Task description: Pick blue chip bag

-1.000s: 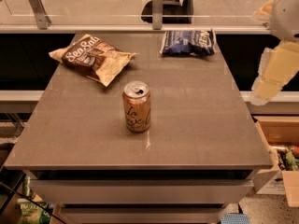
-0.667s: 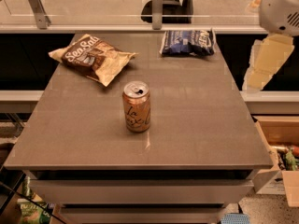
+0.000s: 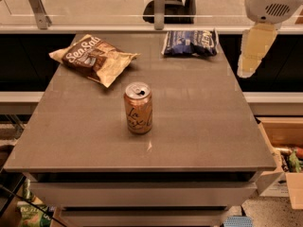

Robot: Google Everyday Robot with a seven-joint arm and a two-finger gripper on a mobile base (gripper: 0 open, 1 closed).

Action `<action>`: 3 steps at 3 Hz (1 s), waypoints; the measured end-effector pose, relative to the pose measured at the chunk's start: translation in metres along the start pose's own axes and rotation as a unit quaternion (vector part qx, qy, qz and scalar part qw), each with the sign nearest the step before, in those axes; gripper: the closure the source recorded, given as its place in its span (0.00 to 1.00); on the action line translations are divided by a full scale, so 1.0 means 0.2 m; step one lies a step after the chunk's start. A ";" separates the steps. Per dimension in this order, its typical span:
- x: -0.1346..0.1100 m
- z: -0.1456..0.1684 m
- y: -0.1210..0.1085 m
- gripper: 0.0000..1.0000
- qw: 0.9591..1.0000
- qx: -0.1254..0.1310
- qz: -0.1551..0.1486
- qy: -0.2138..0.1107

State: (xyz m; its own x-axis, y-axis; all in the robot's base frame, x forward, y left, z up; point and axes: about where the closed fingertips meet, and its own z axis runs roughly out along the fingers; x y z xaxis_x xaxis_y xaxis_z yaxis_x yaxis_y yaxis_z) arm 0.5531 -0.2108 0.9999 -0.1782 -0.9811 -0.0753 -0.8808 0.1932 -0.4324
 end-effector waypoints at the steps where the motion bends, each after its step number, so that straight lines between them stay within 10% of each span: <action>1: 0.00 0.00 0.00 0.00 1.000 0.000 0.000 0.000; 3: -0.04 0.02 -0.21 0.00 1.000 0.007 -0.008 0.028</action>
Offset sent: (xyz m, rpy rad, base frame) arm 0.0363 -0.0051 0.0270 -0.0905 -0.0207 -0.0343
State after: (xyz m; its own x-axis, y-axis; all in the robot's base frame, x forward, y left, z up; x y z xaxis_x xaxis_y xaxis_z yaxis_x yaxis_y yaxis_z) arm 0.5935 -0.2113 1.0154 -0.1882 -0.9820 -0.0174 -0.8778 0.1761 -0.4456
